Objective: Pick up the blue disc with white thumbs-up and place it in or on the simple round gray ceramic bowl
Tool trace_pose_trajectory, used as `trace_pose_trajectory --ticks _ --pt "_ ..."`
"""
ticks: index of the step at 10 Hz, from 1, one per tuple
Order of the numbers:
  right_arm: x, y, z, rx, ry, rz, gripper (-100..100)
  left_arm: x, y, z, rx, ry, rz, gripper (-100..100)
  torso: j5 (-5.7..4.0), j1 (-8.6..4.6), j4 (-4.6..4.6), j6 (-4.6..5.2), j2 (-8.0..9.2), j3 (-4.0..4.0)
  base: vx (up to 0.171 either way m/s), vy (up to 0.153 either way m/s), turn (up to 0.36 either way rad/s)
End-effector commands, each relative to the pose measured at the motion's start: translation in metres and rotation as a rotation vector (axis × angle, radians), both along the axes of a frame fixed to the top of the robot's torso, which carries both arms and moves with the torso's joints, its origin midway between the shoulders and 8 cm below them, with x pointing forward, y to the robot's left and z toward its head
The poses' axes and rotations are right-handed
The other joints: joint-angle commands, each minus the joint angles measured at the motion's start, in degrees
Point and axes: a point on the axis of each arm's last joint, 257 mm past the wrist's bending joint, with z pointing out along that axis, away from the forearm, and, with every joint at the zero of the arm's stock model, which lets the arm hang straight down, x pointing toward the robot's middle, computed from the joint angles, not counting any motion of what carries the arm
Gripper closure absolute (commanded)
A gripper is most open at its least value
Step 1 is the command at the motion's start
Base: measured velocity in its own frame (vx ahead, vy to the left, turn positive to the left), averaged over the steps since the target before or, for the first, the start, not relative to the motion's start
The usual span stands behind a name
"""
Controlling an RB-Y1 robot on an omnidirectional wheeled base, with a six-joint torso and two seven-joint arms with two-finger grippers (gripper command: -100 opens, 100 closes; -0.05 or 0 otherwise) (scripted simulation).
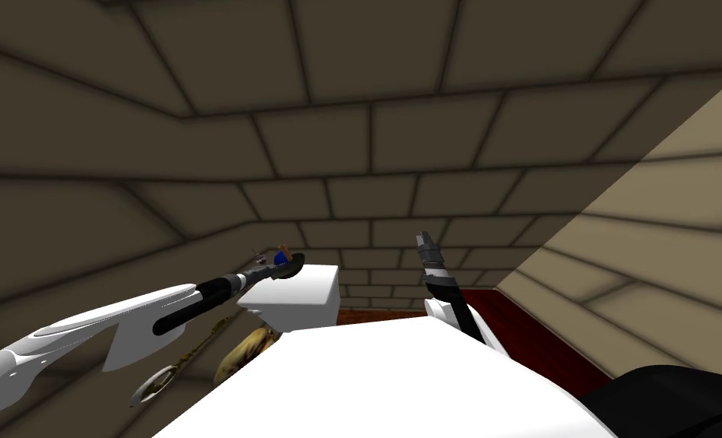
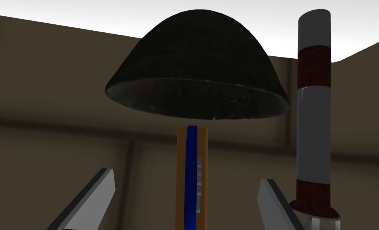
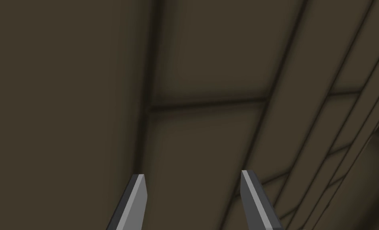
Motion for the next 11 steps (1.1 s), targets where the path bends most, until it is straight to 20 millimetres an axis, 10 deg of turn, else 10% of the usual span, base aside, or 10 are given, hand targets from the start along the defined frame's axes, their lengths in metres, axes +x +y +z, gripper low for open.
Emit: trace_pose_trajectory --ticks 1,3,4,5,11 --pt "0.000 0.000 0.000 0.000 0.000 0.000 0 0.000 0.000 0.000 0.000 0.000 0.000 -100 0.00 0.00 0.00 0.00 0.00 0.00 0.000 0.000 0.000" --pt "0.000 0.000 0.000 0.000 0.000 0.000 0 0.000 0.000 0.000 0.000 0.000 0.000 -100 -0.01 -0.03 0.03 0.00 0.10 0.06 0.000 0.000 0.000" --pt "0.000 0.000 0.000 0.000 0.000 0.000 0 0.000 0.000 0.000 0.000 0.000 0.000 0 -0.01 -0.04 0.03 0.00 0.11 0.07 0.000 0.000 0.000" --pt "0.000 0.000 0.000 0.000 0.000 0.000 0 0.010 -0.010 0.013 0.001 -0.004 -0.018 -100 -0.01 -0.04 0.03 0.00 0.12 0.07 0.002 0.016 0.155" --pt "0.000 0.000 0.000 0.000 0.000 0.000 0 0.031 -0.040 0.042 0.002 -0.007 -0.067 -100 -0.01 0.00 0.03 -0.01 0.10 0.06 0.004 0.017 0.085"
